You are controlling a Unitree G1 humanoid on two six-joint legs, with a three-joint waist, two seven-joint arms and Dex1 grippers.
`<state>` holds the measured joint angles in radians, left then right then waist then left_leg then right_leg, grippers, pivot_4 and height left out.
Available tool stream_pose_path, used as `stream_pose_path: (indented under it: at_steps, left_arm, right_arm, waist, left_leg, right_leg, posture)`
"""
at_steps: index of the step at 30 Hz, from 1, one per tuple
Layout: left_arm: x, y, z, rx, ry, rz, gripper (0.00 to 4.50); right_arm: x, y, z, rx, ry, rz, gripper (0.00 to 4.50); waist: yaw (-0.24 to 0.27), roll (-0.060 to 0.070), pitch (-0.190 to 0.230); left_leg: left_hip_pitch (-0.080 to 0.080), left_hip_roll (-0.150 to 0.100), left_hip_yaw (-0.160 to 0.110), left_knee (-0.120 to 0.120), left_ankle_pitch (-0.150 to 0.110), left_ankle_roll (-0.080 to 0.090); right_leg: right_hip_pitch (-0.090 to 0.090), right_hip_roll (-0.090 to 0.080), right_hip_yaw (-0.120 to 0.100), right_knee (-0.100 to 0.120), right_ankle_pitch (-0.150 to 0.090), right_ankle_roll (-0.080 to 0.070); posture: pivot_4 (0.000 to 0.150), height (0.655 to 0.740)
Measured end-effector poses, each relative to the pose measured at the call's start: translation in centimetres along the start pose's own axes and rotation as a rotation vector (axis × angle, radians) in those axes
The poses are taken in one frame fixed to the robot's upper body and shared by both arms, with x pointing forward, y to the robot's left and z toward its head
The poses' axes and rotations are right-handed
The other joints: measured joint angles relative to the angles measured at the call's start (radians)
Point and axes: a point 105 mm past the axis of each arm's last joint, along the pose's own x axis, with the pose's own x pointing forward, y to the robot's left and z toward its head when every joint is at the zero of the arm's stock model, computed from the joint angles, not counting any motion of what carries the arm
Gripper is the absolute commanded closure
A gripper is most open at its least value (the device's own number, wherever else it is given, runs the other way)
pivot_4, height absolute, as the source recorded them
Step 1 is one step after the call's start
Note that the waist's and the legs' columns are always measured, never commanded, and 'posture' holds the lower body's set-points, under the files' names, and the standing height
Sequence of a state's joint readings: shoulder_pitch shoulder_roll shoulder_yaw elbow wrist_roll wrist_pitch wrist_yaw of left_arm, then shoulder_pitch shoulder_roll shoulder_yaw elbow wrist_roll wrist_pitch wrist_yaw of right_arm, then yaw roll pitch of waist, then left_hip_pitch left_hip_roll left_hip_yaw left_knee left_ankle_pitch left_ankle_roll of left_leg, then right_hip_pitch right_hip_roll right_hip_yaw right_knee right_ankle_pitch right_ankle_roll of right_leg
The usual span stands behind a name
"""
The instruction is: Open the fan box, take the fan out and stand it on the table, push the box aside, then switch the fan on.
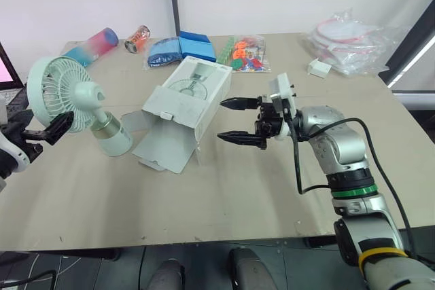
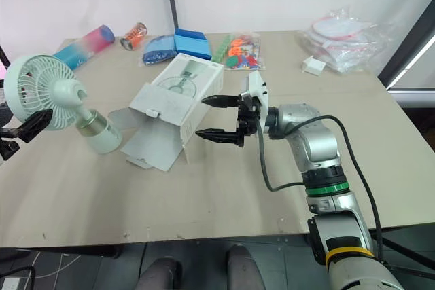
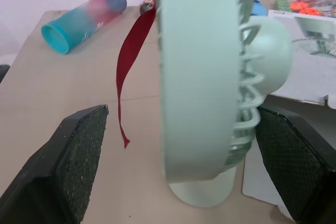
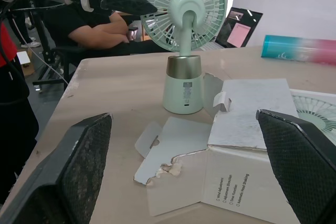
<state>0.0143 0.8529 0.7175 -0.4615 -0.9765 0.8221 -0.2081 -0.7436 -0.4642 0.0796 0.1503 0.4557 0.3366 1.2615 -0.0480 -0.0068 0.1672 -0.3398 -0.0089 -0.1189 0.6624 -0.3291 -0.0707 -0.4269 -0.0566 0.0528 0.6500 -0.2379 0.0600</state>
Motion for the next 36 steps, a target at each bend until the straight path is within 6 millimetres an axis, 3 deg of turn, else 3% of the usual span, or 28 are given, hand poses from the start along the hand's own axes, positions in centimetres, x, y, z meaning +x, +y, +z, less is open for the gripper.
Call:
stream_pose_path:
  at_steps: [8,15,20,24,27,31,34,36]
  left_arm:
    - [0.0,-0.7,0.8,0.037,-0.031,-0.025,0.02]
    - [-0.3,-0.4,5.0,0.137,-0.213,0.031,0.02]
    - [-0.5,-0.6,6.2,0.194,-0.257,0.04,0.02]
    - [-0.8,-3.3,7.4,0.232,-0.275,-0.085,0.02]
    - [-1.0,-6.7,5.2,0.232,-0.173,-0.268,0.02]
    - [-1.5,-10.0,-0.5,0.192,0.054,-0.457,0.02]
    - [-1.9,-10.4,-2.5,0.163,0.11,-0.492,0.02]
    - [-2.2,-10.0,-4.9,0.164,0.174,-0.489,0.02]
  right_arm:
    - [-0.1,-0.1,-0.3,-0.002,0.01,-0.002,0.0]
    - [-0.2,-0.2,-0.6,0.003,0.017,-0.004,0.0]
    - [-0.2,-0.2,-0.6,-0.002,0.022,-0.003,0.0]
    - [-0.2,-0.3,-0.7,0.001,0.02,-0.004,0.0]
    - [0.0,-0.3,-0.8,-0.001,0.024,-0.009,0.0]
    - [0.6,-0.4,-1.2,-0.015,0.057,-0.038,0.0]
    - [1.6,0.0,-1.5,-0.02,0.076,-0.069,0.0]
    - [2.6,0.3,-1.9,-0.022,0.099,-0.13,0.0]
  waist:
    - [0.0,0.0,0.0]
    - [0.0,0.0,0.0]
    - [0.0,0.0,0.0]
    - [0.0,-0.001,0.0]
    - [-0.001,0.0,0.0]
    - [-0.004,0.0,0.0]
    - [-0.003,0.0,0.0]
    - [-0.004,0.0,0.0]
  left_leg:
    - [0.0,0.0,0.0,0.0,0.0,0.0]
    - [0.0,0.0,0.0,0.0,0.0,0.0]
    - [0.0,0.0,0.0,0.0,0.0,0.0]
    - [0.0,0.0,0.0,0.0,0.0,0.0]
    - [0.0,0.0,0.0,0.0,0.0,0.0]
    - [0.001,0.001,0.001,0.0,0.0,0.001]
    - [0.001,0.001,0.001,0.0,0.0,0.001]
    - [0.001,0.0,0.002,-0.001,0.0,0.0]
  right_leg:
    - [0.0,0.0,0.0,0.0,0.0,0.0]
    - [0.0,0.0,0.0,0.0,0.0,0.0]
    - [0.0,0.0,0.0,0.0,0.0,0.0]
    - [0.0,0.0,0.0,0.0,0.0,0.0]
    - [0.0,0.0,0.0,0.0,0.0,0.0]
    - [0.0,0.001,0.001,0.0,0.0,0.0]
    - [0.0,0.001,0.001,0.0,0.0,0.0]
    - [0.0,0.001,0.002,0.0,0.0,0.0]
  posture:
    - [0.15,0.74]
    - [0.15,0.74]
    - [0.15,0.74]
    - [0.15,0.74]
    - [0.15,0.74]
    - [0.15,0.74]
    - [0.15,0.74]
    - [0.15,0.74]
